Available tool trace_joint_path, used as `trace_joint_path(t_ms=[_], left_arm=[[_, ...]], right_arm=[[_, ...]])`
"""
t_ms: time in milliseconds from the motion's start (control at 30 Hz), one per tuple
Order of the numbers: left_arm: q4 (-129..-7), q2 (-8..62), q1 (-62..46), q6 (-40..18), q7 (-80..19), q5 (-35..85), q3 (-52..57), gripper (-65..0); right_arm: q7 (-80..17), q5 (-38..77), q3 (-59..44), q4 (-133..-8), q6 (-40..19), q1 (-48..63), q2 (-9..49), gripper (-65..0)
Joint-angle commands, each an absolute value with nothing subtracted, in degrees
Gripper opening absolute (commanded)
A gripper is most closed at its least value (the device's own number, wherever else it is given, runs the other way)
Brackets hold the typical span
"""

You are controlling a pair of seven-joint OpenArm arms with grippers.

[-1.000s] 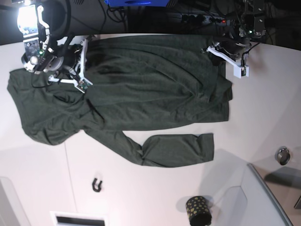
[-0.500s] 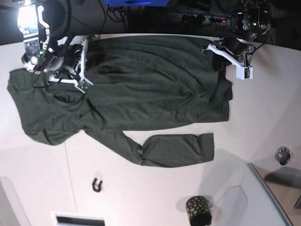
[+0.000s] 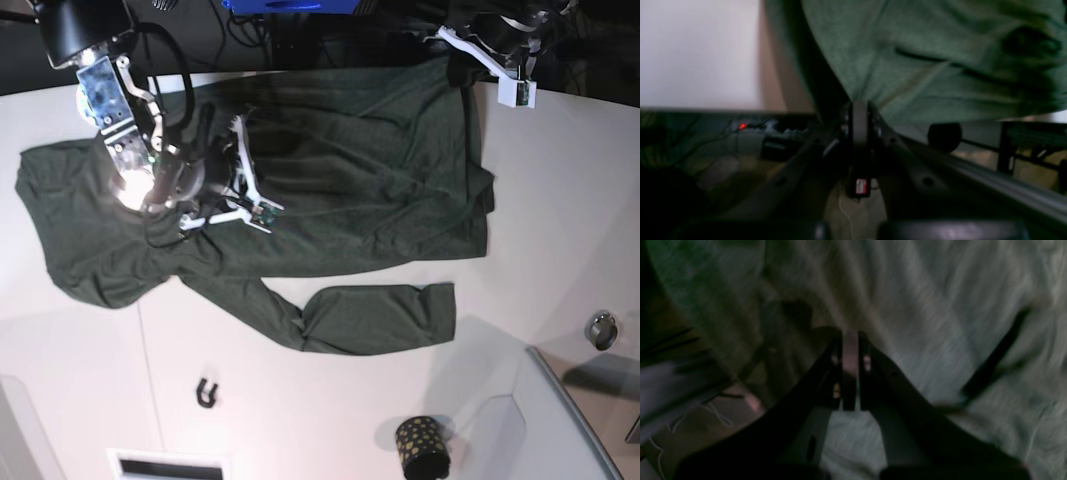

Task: Layout the t-shirt on the table in an organized manner, then fold the t-shirt properly
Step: 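Move the right gripper over the shirt toward the sleeve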

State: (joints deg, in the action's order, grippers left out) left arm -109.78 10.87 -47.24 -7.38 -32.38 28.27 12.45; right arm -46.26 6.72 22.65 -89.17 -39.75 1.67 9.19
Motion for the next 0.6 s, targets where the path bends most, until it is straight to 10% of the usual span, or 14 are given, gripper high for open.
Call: trace_joint_path(t_ms=[0,567], left_arm=[[-110.8,11.0,-48.3,-7.6,-31.4,28.7,12.6,-65.0],[-110.7,12.8,-53.8,-7.6,-31.3,28.7,17.5,-65.0]], right_arm=[[-45.7,7.2,23.2,-86.7,-40.0,-0.4,8.7,-63.6],[-30.0,7.2,22.5,-38.0,-40.0,-25.2,2.5,-63.6]])
